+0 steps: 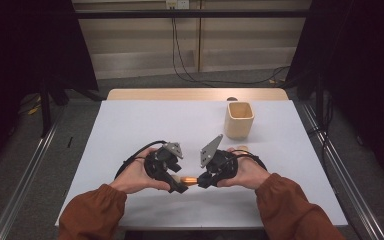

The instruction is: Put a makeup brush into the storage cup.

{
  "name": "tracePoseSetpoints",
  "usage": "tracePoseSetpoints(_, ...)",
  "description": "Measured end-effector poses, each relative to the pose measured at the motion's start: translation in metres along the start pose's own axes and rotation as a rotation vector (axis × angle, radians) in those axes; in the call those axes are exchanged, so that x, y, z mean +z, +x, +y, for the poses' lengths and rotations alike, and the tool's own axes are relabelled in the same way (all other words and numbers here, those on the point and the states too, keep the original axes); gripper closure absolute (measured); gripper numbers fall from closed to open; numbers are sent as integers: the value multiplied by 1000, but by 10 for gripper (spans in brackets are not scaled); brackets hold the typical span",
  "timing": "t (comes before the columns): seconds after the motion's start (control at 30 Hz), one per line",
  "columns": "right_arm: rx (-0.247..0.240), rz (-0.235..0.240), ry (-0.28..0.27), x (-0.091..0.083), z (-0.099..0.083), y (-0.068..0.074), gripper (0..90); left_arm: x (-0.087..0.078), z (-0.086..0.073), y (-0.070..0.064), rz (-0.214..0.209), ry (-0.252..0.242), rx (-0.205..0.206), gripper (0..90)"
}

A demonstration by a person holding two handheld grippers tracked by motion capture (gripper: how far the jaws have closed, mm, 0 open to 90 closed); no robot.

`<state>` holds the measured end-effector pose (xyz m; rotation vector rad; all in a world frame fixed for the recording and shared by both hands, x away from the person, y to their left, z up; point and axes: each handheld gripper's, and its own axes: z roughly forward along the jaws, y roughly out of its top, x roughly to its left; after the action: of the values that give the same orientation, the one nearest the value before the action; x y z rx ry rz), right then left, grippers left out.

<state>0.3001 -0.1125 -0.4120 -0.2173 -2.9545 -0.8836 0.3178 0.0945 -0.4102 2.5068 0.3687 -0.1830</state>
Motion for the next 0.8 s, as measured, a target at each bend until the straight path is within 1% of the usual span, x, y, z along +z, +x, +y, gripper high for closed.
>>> tracePoseSetpoints(0.03, 0, 0, 0, 0, 0, 0, 750, 0, 0, 0, 0, 0, 0, 196)
tracePoseSetpoints(0.07, 13, -12, -3, -1, -3, -2, 750, 0, -2, 1, 7, -6, -14, 160)
tracePoseSetpoints(0.1, 13, -12, -3, -1, -3, -2, 750, 0, -3, 2, 12, -14, -25, 160)
tracePoseSetpoints(0.13, 19, -15, -11, -3, -6, -4, 750, -1, -5, 3, 18, -17, -28, 128)
tracePoseSetpoints(0.17, 30, -25, -18, -4, -7, -4, 750, -3, -8, 6, 24, -42, -37, 118)
tracePoseSetpoints(0.2, 38, -24, -15, -5, -8, -4, 750, -3, -8, 6, 24, -42, -37, 105)
tracePoseSetpoints(0.23, 38, -24, -15, -5, -8, -4, 750, -5, -9, 7, 41, -40, -40, 105)
tracePoseSetpoints(0.27, 38, -31, -23, -6, -9, -5, 750, -6, -12, 8, 46, -63, -59, 89)
tracePoseSetpoints(0.3, 50, -38, -24, -7, -11, -5, 750, -8, -13, 9, 54, -66, -69, 73)
tracePoseSetpoints(0.37, 61, -42, -28, -9, -14, -6, 750, -11, -16, 10, 67, -72, -70, 53)
tracePoseSetpoints(0.4, 69, -49, -29, -10, -15, -7, 750, -12, -18, 10, 66, -86, -72, 51)
tracePoseSetpoints(0.43, 71, -50, -28, -11, -17, -7, 750, -14, -20, 10, 68, -84, -61, 47)
tracePoseSetpoints(0.47, 81, -57, -29, -12, -18, -7, 750, -15, -21, 10, 61, -104, -74, 43)
tracePoseSetpoints(0.5, 92, -64, -31, -13, -21, -8, 750, -16, -23, 10, 69, -101, -63, 43)
tracePoseSetpoints(0.53, 100, -69, -34, -15, -23, -8, 750, -17, -24, 10, 75, -97, -70, 42)
tracePoseSetpoints(0.57, 100, -69, -34, -15, -23, -8, 750, -18, -26, 10, 84, -106, -75, 42)
tracePoseSetpoints(0.6, 107, -73, -42, -16, -25, -8, 750, -18, -28, 9, 88, -118, -88, 43)
tracePoseSetpoints(0.63, 115, -73, -50, -18, -28, -8, 750, -19, -29, 10, 87, -124, -89, 43)
tracePoseSetpoints(0.7, 131, -82, -64, -21, -32, -9, 750, -20, -33, 9, 91, -151, -104, 42)
tracePoseSetpoints(0.73, 142, -88, -73, -22, -35, -9, 750, -21, -35, 9, 93, -160, -105, 41)
tracePoseSetpoints(0.77, 151, -89, -76, -23, -36, -9, 750, -22, -37, 9, 97, -166, -96, 41)
tracePoseSetpoints(0.8, 161, -96, -86, -25, -39, -8, 750, -23, -39, 9, 99, -174, -103, 40)
